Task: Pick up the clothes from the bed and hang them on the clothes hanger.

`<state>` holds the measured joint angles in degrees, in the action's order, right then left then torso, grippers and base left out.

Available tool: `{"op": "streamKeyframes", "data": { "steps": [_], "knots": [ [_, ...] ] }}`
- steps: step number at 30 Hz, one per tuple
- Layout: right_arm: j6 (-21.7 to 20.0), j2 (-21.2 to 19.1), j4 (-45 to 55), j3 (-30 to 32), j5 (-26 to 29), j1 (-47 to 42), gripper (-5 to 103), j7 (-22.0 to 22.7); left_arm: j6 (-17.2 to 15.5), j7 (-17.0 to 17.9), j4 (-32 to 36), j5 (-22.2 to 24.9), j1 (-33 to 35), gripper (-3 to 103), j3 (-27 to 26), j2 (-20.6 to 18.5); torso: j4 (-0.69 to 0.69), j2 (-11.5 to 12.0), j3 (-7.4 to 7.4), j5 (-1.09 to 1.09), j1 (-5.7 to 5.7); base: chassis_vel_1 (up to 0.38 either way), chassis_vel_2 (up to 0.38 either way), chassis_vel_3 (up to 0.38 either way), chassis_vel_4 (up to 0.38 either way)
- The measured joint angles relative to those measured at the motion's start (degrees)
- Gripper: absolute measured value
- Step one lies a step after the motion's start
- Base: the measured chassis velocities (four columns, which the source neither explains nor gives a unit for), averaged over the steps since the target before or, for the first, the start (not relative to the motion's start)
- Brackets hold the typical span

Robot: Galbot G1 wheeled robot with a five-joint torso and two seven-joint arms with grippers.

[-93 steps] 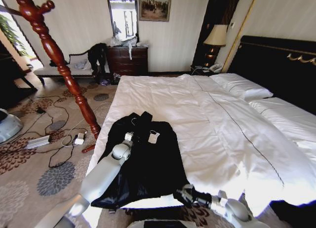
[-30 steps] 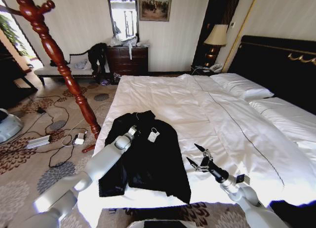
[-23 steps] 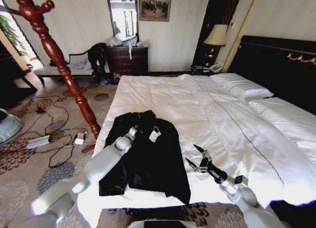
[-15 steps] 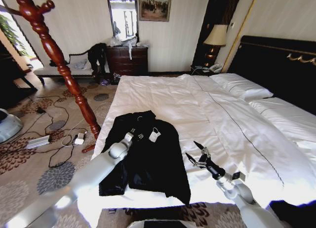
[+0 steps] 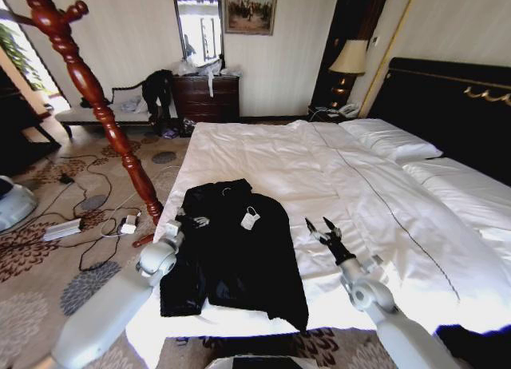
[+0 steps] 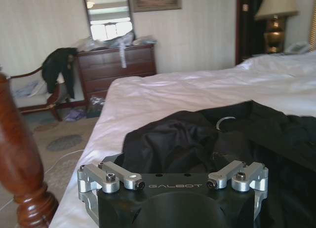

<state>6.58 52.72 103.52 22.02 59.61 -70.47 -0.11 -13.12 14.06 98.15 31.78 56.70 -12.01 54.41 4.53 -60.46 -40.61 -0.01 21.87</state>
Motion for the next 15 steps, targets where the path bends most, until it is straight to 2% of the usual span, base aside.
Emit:
{"op": "streamKeyframes", "data": {
  "steps": [3, 4, 6, 7, 9, 11, 12, 13, 15],
  "knots": [
    [-5.63, -0.64, 0.12, -6.90, 6.67, 7.59, 100, 8.76, -0.43, 0.49, 0.74, 0.52, 1.31, 100, -1.56, 0.30, -0.08, 0.00, -0.01, 0.00, 0.01, 0.000, 0.000, 0.000, 0.000],
    [-5.63, -0.64, 0.12, -6.90, 6.67, 7.59, 100, 8.76, -0.43, 0.49, 0.74, 0.52, 1.31, 100, -1.56, 0.30, -0.08, 0.00, -0.01, 0.00, 0.01, 0.000, 0.000, 0.000, 0.000],
    [-9.99, 0.49, -1.83, -14.29, 14.81, 16.05, 100, 16.51, -0.43, 0.38, 2.34, -0.22, 3.15, 100, -2.54, -0.81, -0.10, 0.00, -0.01, -0.02, 0.00, 0.000, 0.000, 0.000, 0.000],
    [-11.17, 1.26, -2.96, -16.66, 17.44, 19.14, 100, 18.47, -0.19, 0.14, 2.89, -0.60, 4.12, 100, -3.54, -1.12, -0.09, 0.00, -0.01, 0.04, 0.00, 0.000, 0.000, 0.000, 0.000],
    [-12.01, 1.98, -4.05, -18.66, 19.61, 22.29, 100, 20.04, 0.26, 0.04, 3.27, -0.87, 5.08, 100, -4.98, -1.24, -0.08, 0.00, -0.01, 0.03, 0.00, 0.000, 0.000, 0.000, 0.000],
    [-13.29, 3.73, -5.36, -22.16, 23.86, 27.75, 100, 22.83, 1.32, -0.12, 3.89, -0.95, 6.88, 100, -8.57, -0.86, -0.07, 0.00, -0.02, -0.05, 0.01, 0.000, 0.000, 0.000, 0.000],
    [-14.00, 5.09, -5.67, -24.00, 26.30, 30.27, 100, 24.39, 1.80, -0.22, 4.79, -0.48, 7.72, 100, -11.08, -0.40, -0.11, 0.01, -0.02, -0.03, 0.02, 0.000, 0.000, 0.000, 0.000],
    [-14.00, 5.09, -5.67, -24.00, 26.30, 30.27, 100, 24.39, 1.80, -0.22, 4.79, -0.48, 7.72, 100, -11.08, -0.40, -0.11, 0.01, -0.02, -0.03, 0.02, 0.000, 0.000, 0.000, 0.000],
    [-15.55, 8.68, -5.83, -26.85, 30.74, 33.77, 100, 28.08, 2.23, -0.01, 7.91, 2.40, 8.02, 100, -14.77, -0.02, -0.08, 0.00, -0.01, -0.03, 0.00, 0.000, 0.000, 0.000, 0.000]
  ]
}}
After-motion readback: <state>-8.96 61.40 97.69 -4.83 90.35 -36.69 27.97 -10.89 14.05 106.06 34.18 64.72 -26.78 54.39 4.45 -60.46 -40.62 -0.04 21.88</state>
